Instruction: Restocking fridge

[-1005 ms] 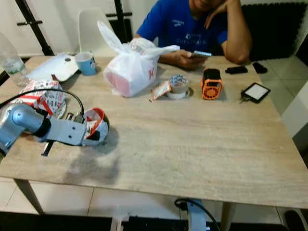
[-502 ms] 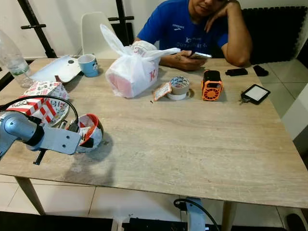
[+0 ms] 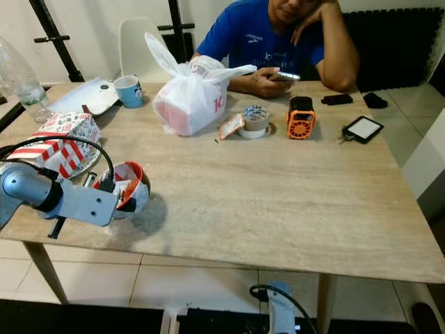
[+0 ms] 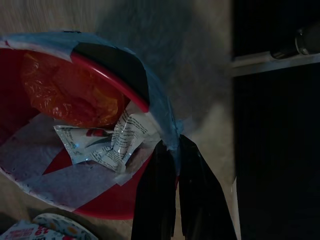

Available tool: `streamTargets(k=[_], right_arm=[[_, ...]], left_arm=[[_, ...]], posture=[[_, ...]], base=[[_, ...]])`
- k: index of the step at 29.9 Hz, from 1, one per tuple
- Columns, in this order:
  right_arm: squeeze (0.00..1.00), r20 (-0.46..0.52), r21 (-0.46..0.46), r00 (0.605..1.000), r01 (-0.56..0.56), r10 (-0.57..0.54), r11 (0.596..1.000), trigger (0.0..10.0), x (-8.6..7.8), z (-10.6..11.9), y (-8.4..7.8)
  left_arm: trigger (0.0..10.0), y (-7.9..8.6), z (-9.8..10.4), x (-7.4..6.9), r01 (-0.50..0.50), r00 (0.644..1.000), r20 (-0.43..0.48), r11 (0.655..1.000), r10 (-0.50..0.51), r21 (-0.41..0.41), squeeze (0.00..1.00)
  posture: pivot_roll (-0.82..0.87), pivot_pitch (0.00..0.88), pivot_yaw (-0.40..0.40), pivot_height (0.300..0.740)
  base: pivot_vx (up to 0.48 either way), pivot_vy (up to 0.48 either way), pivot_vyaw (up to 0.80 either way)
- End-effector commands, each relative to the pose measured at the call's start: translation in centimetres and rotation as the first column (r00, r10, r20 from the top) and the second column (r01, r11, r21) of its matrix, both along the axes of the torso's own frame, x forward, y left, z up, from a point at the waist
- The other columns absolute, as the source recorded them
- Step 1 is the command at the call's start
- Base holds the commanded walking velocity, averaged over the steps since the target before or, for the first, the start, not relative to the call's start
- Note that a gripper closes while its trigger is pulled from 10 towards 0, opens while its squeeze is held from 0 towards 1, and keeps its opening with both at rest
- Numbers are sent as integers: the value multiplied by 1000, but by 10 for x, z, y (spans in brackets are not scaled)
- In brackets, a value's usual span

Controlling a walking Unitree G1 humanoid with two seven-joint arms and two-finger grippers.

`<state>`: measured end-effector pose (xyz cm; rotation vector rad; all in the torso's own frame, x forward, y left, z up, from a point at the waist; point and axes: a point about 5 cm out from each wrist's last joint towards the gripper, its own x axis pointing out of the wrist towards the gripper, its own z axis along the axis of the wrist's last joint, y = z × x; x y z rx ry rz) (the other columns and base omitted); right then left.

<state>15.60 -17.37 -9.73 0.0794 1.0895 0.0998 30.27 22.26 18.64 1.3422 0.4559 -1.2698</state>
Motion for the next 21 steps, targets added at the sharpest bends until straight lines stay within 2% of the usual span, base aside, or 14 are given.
streamTargets(k=[1,12,21], right_arm=[[0,-21,7,1000,10,-10,1000,10000,-4,-2,2],[0,-20,5,1000,11,-11,1000,10000,-4,-2,1],[0,-19,3,1000,14,-14,1000,10000,-3,-2,1]], left_arm=[[10000,9,13,-3,-29,999,38,999,29,14,0],[10000,4,18,-9,-22,999,40,1000,22,-1,0],[10000,-1,10,-13,-23,1000,17,1000,23,-11,0]], posture=[[-36,0,75,740],[-37,0,72,740],[-39,0,73,740]], base=[[-364,0,0],[-364,0,0],[-366,0,0]])
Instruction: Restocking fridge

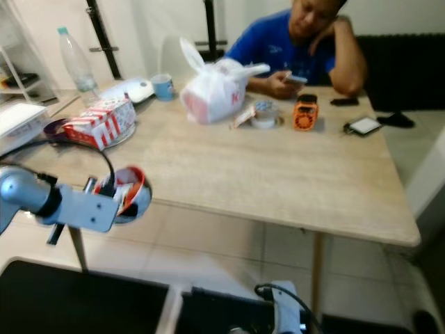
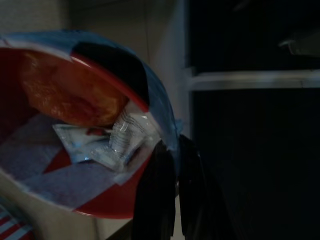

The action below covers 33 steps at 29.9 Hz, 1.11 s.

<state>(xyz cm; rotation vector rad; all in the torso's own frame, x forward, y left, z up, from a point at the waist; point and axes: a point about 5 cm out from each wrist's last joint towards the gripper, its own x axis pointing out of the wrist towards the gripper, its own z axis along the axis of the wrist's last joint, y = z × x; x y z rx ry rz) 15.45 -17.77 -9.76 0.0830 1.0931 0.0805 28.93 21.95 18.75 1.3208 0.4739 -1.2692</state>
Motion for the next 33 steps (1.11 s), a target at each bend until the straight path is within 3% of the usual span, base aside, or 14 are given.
streamTargets(k=[1,11,13,14,19,21,22,24,28,29,32,33], right_arm=[[0,-14,9,1000,-3,3,1000,10000,-2,-1,5],[0,-14,8,1000,-3,3,1000,10000,-2,-1,4],[0,-14,7,1000,-4,4,1000,10000,-2,-1,4],[0,-16,5,1000,-4,4,1000,10000,-2,-1,4],[0,-16,3,1000,-7,7,1000,10000,-2,-1,4],[0,-15,1,1000,-11,11,1000,10000,-2,-1,4],[0,-15,1,1000,-11,11,1000,10000,-2,-1,4],[0,-15,-1,1000,-12,12,1000,10000,-2,-1,4],[0,-16,-3,1000,-13,13,1000,10000,-2,-1,4],[0,-19,-6,1000,-13,13,1000,10000,-3,-2,3],[0,-22,-9,1000,-13,13,1000,10000,-3,-2,3],[0,-25,-11,1000,-13,13,1000,10000,-3,-2,3]], left_arm=[[10000,2,7,0,-10,999,31,1000,10,-5,0],[10000,5,-16,0,-59,998,-2,998,59,0,0],[10000,10,-31,2,-117,993,-22,993,117,-9,0],[10000,15,-51,3,-180,983,-35,984,179,-10,0],[10000,22,-75,5,-252,968,-15,968,252,7,0],[10000,28,-100,3,-322,947,-21,947,322,15,0],[10000,28,-100,3,-322,947,-21,947,322,15,0],[10000,35,-128,-3,-407,913,-18,913,407,38,0],[10000,40,-150,-11,-479,877,-18,876,481,61,0],[10000,45,-167,-21,-541,839,-18,838,543,74,0],[10000,48,-179,-29,-580,812,-12,810,583,93,0],[10000,51,-195,-42,-618,782,-9,777,623,116,0]], posture=[[-39,0,73,740],[-40,0,72,740],[-40,0,72,740],[-40,0,71,740],[-40,0,71,740],[-39,0,71,740],[-39,0,71,740],[-39,0,71,740],[-40,0,69,740],[-42,0,70,740],[-44,0,69,740],[-43,0,70,740]], base=[[-364,0,0],[-366,0,0],[-353,0,0],[0,0,0],[0,0,0],[0,0,0],[0,0,0],[0,0,0],[0,0,0],[0,0,0],[0,0,0],[0,0,-775]])
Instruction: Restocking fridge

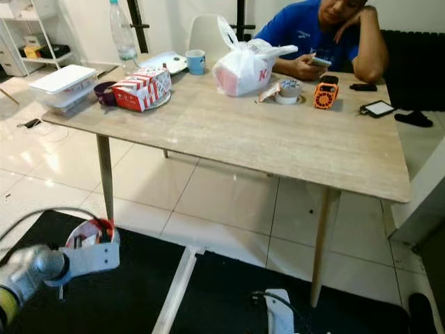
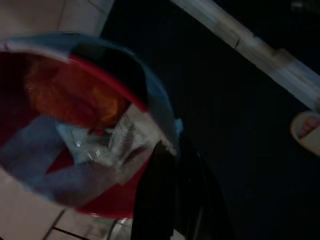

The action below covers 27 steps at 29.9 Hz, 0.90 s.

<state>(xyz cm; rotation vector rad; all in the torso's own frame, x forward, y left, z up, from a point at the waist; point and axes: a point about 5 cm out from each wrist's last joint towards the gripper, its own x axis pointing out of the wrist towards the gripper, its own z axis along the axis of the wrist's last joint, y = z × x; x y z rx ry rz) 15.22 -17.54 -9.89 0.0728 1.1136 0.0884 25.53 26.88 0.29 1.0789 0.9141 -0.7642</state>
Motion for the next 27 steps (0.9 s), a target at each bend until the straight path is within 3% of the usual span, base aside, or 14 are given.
streamTargets(k=[1,4,7,9,10,12,13,14,15,18,19,20,22,27], right_arm=[[0,-5,-6,1000,-1,1,1000,10000,-1,0,0],[0,-10,-7,1000,1,-1,1000,10000,-1,0,0],[0,-10,-8,1000,1,-1,1000,10000,-1,0,0],[0,-11,-10,1000,-2,2,1000,10000,0,0,0],[0,-11,-10,1000,-2,2,1000,10000,0,0,0],[0,-11,-13,1000,-3,3,1000,10000,0,0,-1],[0,-11,-13,1000,-3,3,1000,10000,0,0,-1],[0,-14,-16,1000,-4,4,1000,10000,0,0,-2],[0,-14,-16,1000,-4,4,1000,10000,0,0,-2],[0,-16,-22,1000,-11,11,1000,10000,0,0,-3],[0,-16,-22,1000,-11,11,1000,10000,0,0,-3],[0,-17,-23,1000,-14,13,1000,10000,0,0,-4],[0,-17,-23,1000,-14,13,1000,10000,0,0,-4],[0,-15,-47,999,-44,43,998,10000,2,1,-6]], left_arm=[[10000,2,-11,-8,-38,999,7,999,37,25,0],[10000,7,-45,-46,-230,973,14,973,230,31,0],[10000,8,-50,-53,-275,961,23,961,274,31,0],[10000,10,-65,-80,-373,928,-6,927,374,45,0],[10000,10,-65,-80,-373,928,-6,927,374,45,0],[10000,11,-77,-105,-459,886,-36,886,462,60,0],[10000,11,-77,-105,-459,886,-36,886,462,60,0],[10000,11,-86,-125,-576,815,-41,816,577,50,0],[10000,11,-86,-125,-576,815,-41,816,577,50,0],[10000,4,-95,-146,-705,706,-79,709,704,14,0],[10000,4,-95,-146,-705,706,-79,709,704,14,0],[10000,2,-98,-152,-734,675,-97,679,731,6,0],[10000,2,-98,-152,-734,675,-97,679,731,6,0],[10000,-11,-107,-174,-808,581,-154,589,799,9,0]], posture=[[-43,0,70,740],[-42,0,67,740],[-42,0,67,740],[-44,0,66,740],[-44,0,66,740],[-46,0,63,740],[-46,0,63,740],[-43,0,59,740],[-43,0,59,740],[-43,0,50,740],[-43,0,50,740],[-43,0,50,740],[-43,0,50,740],[-50,0,32,740]], base=[[0,0,-775],[0,0,-771],[0,0,-769],[0,0,-772],[0,0,-775],[0,0,-769],[0,0,-769],[0,0,-769],[0,0,-769],[0,0,-771],[0,0,-775],[0,0,-775],[0,0,-775],[0,0,-770]])
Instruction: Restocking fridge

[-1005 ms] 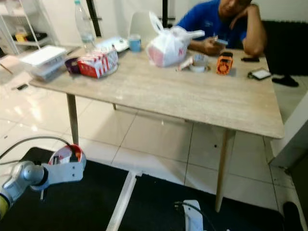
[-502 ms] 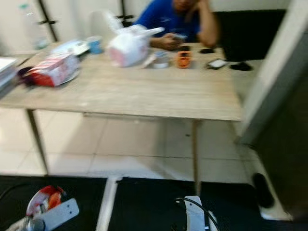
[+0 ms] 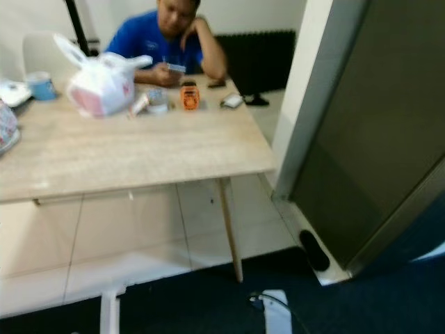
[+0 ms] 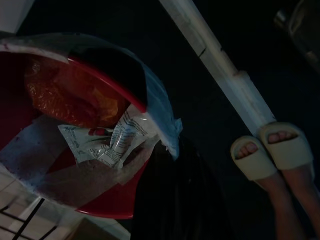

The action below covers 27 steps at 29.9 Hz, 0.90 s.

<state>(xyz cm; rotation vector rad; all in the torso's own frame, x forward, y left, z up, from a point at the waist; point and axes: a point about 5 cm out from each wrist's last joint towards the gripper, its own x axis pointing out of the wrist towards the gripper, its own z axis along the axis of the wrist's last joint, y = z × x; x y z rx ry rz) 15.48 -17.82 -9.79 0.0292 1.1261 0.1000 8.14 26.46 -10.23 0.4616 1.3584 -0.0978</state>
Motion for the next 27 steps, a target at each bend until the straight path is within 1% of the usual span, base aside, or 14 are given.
streamTargets(k=[1,7,9,10,12,15,18,23,26,27], right_arm=[[0,-4,-27,1000,-24,24,999,10000,0,0,-4],[0,-4,-40,999,-48,48,998,10000,2,1,-7],[0,-4,-40,999,-48,48,998,10000,2,1,-7],[0,-1,-43,999,-51,51,998,10000,4,2,-8],[0,6,-44,999,-53,53,998,10000,7,4,-9],[0,8,-41,998,-60,61,997,10000,8,4,-7],[0,7,-34,998,-68,69,997,10000,7,3,-4],[0,7,-34,998,-68,68,997,10000,7,3,-4],[0,7,-34,997,-73,73,997,10000,7,3,-5],[0,7,-34,997,-73,73,997,10000,7,3,-5]], left_arm=[[10000,-10,-3,-1,-49,999,11,999,49,-18,0],[10000,-19,-6,1,-79,997,23,996,80,-42,0],[10000,-19,-6,1,-79,997,23,996,80,-42,0],[10000,-24,-6,3,-73,997,25,996,75,-58,0],[10000,-33,-7,9,2,1000,27,998,0,-70,0],[10000,-36,-7,12,22,999,40,998,-20,-64,0],[10000,-37,-7,14,-11,999,50,998,14,-66,0],[10000,-36,-7,14,-19,998,51,998,22,-66,0],[10000,-37,-7,12,-77,995,56,994,81,-79,0],[10000,-37,-7,12,-77,995,56,994,81,-79,0]], posture=[[-50,0,23,740],[-53,0,11,740],[-53,0,11,740],[-56,0,10,740],[-55,0,7,740],[-52,0,6,740],[-52,0,6,740],[-51,0,6,740],[-50,0,5,740],[-50,0,5,740]], base=[[0,0,-769],[0,0,-770],[0,0,-775],[0,0,-769],[0,0,-775],[0,0,-775],[0,0,-771],[0,0,-772],[0,0,-773],[0,0,-775]])
